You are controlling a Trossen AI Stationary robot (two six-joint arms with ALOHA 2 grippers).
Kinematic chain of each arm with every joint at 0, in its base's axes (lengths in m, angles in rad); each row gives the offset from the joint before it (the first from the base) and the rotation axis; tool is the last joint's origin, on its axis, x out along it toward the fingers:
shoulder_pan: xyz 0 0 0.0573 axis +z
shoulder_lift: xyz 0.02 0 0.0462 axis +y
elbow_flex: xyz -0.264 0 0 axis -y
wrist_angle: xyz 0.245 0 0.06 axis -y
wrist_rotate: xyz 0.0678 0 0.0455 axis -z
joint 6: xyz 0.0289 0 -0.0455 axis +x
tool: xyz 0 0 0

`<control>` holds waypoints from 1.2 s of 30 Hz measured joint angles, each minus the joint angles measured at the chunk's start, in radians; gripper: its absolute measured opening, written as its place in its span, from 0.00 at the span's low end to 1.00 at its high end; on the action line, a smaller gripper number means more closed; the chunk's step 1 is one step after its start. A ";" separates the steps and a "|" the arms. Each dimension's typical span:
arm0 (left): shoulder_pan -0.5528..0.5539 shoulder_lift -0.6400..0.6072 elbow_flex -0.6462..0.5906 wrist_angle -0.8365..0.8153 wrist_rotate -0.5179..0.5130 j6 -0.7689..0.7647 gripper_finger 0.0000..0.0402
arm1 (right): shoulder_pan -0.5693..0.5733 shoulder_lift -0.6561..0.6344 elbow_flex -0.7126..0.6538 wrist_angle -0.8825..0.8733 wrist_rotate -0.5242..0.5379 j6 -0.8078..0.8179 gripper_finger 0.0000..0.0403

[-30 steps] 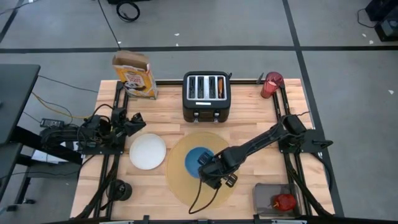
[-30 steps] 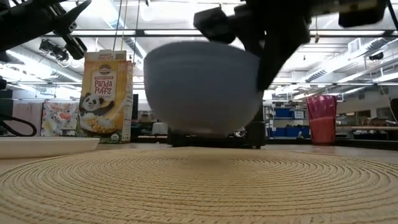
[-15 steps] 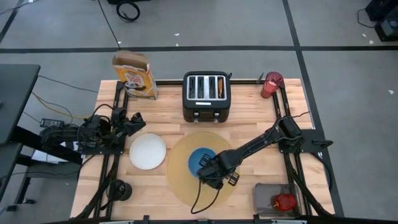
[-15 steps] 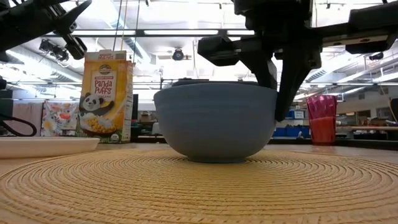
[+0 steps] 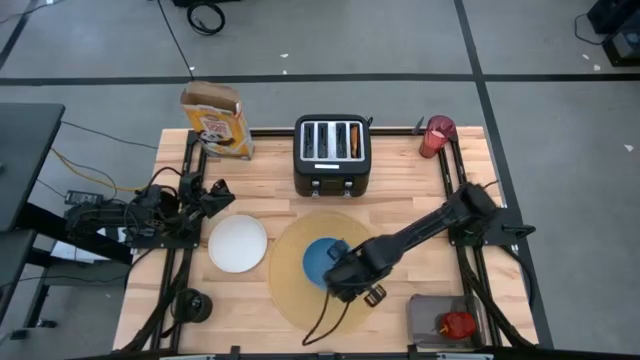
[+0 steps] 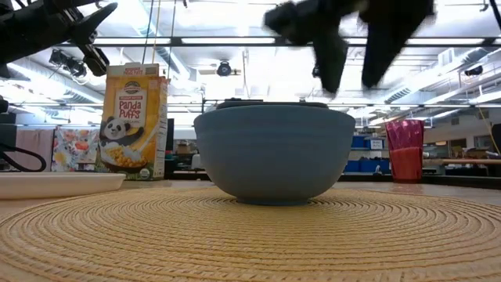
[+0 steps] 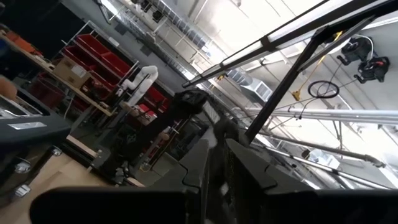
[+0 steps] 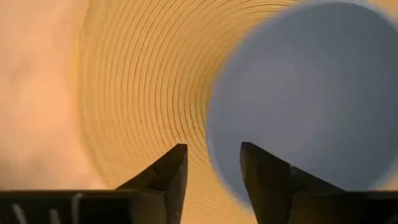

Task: Arrange a breakfast setting
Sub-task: Adjust the placemat

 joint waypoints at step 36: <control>-0.217 0.341 0.360 0.014 0.092 0.171 0.14 | -0.032 -0.186 -0.731 0.655 0.000 0.642 0.39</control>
